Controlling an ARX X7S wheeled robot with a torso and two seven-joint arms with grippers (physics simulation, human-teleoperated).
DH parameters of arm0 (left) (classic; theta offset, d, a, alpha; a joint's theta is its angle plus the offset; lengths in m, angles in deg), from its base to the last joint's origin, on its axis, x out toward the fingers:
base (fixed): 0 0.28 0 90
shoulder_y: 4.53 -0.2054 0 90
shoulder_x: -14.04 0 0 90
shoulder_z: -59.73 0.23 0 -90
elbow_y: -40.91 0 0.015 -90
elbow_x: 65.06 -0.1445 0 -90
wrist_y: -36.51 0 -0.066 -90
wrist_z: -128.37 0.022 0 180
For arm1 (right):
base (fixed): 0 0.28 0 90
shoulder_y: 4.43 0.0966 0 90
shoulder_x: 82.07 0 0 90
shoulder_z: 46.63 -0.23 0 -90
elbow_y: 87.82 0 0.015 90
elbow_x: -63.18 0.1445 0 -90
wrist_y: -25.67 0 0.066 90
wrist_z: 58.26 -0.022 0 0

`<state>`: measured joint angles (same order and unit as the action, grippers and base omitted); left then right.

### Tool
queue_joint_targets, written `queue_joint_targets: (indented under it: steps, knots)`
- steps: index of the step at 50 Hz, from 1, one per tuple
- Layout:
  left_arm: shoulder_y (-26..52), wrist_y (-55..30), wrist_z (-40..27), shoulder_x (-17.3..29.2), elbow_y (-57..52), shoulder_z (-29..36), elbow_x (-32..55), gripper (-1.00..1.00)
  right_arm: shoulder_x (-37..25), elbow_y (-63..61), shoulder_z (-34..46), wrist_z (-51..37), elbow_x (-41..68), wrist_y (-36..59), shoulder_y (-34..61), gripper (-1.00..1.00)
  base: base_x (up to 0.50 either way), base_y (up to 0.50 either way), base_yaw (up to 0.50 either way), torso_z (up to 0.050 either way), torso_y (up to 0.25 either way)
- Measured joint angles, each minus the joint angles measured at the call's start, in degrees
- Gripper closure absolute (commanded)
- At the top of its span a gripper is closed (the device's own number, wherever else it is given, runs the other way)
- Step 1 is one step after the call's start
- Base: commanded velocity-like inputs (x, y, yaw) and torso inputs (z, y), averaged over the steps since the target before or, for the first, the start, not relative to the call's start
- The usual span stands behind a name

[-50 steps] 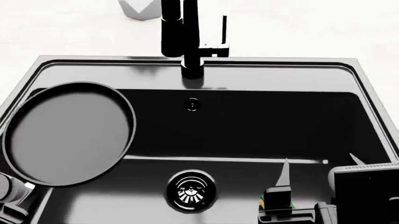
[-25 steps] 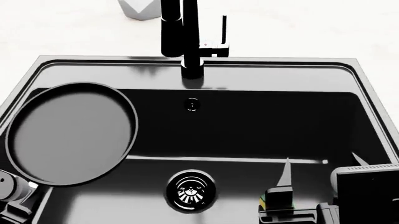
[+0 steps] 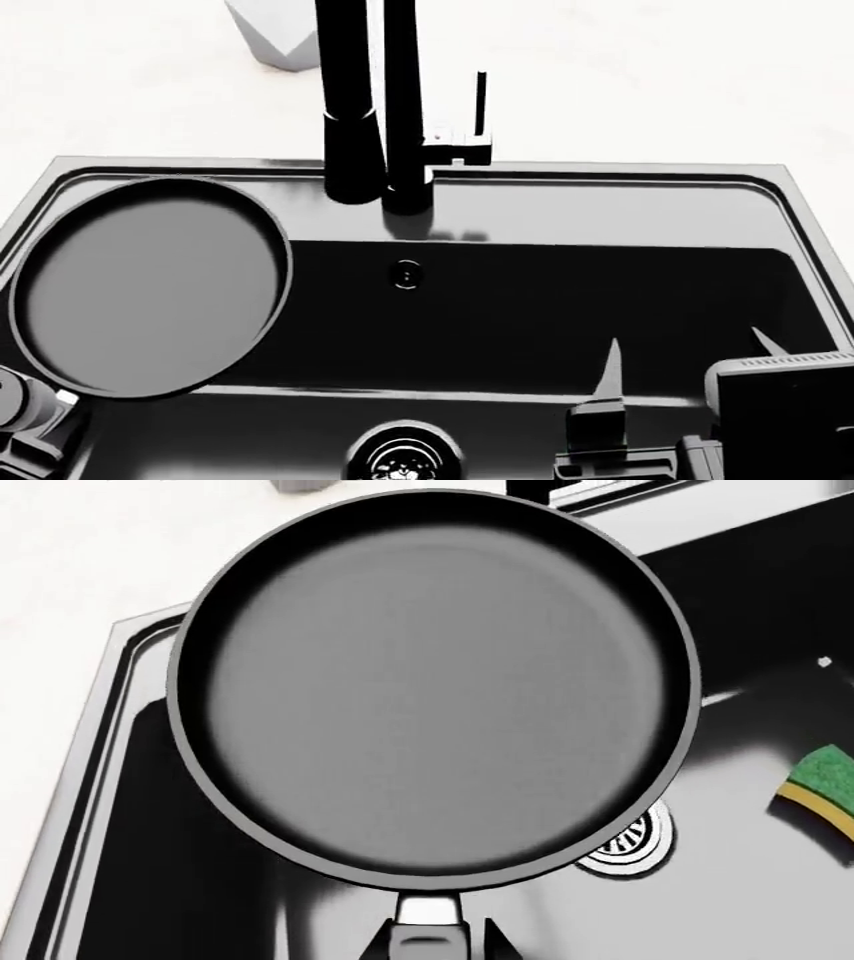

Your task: Pick the pan and sponge and place them into the sink. Then turn on the water.

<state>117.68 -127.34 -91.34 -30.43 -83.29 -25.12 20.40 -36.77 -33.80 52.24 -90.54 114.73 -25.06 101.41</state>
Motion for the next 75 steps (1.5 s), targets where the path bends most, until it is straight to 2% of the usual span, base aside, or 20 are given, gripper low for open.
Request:
queue_joint_targets:
  steps: [16, 26, 44, 67, 75]
  knots:
    - [-0.26, 0.88, 0.76, 0.47, 0.22, 0.13, -0.47, 1.0, 0.1, 0.52, 0.66, -0.27, 0.72, 1.34, 1.75, -1.0, 0.3, 0.0, 0.0, 0.0, 0.003]
    - [0.06, 1.47, 1.64, 0.08, 0.14, 1.4, -2.14, 1.0, -0.19, 0.25, 0.56, -0.56, 1.29, 1.82, 2.15, -1.0, 0.0, 0.0, 0.0, 0.001, 0.001]
    - [2.76, 5.02, 12.84, 1.12, 0.96, 7.66, -12.26, 1.0, -0.87, -0.44, 0.19, -0.85, 1.73, 1.94, 2.13, -1.0, 0.0, 0.0, 0.0, 0.001, 0.002]
    - [6.21, 4.85, 18.8, -0.66, 1.49, 15.13, -16.16, 1.0, -1.29, -0.86, 0.18, -1.33, 2.55, 2.69, 3.22, -1.0, 0.0, 0.0, 0.0, 0.0, 0.001]
    - [6.52, 7.0, 23.36, -0.38, 1.46, 18.03, -18.87, 1.0, -1.31, -0.85, 0.34, -1.41, 2.76, 2.93, 3.66, -1.0, 0.0, 0.0, 0.0, 0.001, 0.001]
